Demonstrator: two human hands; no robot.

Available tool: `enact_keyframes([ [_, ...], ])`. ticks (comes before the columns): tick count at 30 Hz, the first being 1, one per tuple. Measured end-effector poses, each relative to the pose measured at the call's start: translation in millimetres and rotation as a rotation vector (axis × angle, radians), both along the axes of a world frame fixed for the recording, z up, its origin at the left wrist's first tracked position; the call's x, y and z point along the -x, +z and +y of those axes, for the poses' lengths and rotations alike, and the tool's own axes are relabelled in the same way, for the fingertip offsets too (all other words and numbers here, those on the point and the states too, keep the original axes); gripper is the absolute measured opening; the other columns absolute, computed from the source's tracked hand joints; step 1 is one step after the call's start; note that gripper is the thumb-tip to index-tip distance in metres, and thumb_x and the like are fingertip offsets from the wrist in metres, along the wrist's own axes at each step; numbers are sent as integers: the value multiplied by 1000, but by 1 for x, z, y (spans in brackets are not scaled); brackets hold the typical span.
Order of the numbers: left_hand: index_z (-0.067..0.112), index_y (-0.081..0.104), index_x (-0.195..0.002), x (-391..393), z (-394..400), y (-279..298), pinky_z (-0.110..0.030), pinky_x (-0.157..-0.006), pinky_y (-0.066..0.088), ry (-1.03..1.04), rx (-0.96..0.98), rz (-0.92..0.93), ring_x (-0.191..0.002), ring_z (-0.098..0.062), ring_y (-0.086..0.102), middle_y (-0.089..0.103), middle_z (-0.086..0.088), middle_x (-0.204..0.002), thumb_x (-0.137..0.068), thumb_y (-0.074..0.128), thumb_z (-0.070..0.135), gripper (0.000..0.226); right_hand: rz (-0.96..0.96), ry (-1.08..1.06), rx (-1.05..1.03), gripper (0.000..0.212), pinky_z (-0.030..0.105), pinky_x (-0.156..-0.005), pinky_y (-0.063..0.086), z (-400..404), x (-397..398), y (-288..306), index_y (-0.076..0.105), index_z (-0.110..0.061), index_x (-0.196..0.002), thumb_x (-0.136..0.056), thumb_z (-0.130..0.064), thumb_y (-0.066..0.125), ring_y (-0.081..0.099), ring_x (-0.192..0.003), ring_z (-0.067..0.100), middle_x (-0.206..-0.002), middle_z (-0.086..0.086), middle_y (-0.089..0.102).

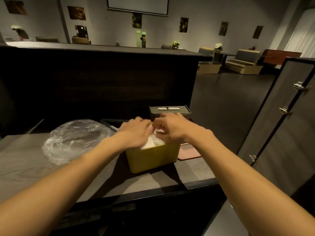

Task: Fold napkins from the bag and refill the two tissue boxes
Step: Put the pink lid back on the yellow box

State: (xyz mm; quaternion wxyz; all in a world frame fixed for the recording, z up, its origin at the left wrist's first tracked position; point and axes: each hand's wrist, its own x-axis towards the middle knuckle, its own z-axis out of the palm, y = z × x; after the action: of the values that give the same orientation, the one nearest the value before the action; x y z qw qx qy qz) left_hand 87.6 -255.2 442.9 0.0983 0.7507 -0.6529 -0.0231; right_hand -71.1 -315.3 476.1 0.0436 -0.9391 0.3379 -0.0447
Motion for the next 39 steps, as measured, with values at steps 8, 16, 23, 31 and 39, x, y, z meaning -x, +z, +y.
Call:
enact_keyframes([
  [8,28,15,-163,-20,-3,-6,-49,-117,32,-66,-124,-86,-141,-28,41,36,-7,-160,-110,20,49,57,32,-137,57,41,45,-114,26,6,-29,-28,46,-31,-146,-107,-43,46,47,-133,25,-141,3,51],
  [16,26,8,-164,-18,-3,-2,-51,-121,27,-73,-210,-155,-150,-31,30,25,-7,-167,-104,16,66,73,-717,-379,-123,33,42,-104,53,-37,36,-66,68,-20,-119,-99,0,52,62,-117,19,-124,1,65],
  [23,27,6,-164,-19,-1,-1,-52,-122,26,-74,-217,-154,-151,-31,28,22,-6,-168,-102,14,68,75,-234,-334,-148,29,48,-120,18,-49,50,-106,60,-35,-133,-109,-39,45,40,-139,18,-147,-4,49],
  [31,28,13,-164,-20,-2,-4,-49,-124,23,-67,-167,-129,-153,-29,26,23,-5,-169,-103,15,67,72,-611,-394,-129,12,49,-117,24,-46,43,-85,59,-37,-104,-109,-36,48,55,-117,18,-115,-6,56],
  [39,21,40,-156,-1,14,21,-31,-119,29,-143,340,352,-148,-15,35,41,3,-159,-108,30,55,59,-912,-390,-79,11,56,-113,35,-37,40,-22,55,-34,-107,-110,-33,45,53,-103,13,-107,-9,53],
])
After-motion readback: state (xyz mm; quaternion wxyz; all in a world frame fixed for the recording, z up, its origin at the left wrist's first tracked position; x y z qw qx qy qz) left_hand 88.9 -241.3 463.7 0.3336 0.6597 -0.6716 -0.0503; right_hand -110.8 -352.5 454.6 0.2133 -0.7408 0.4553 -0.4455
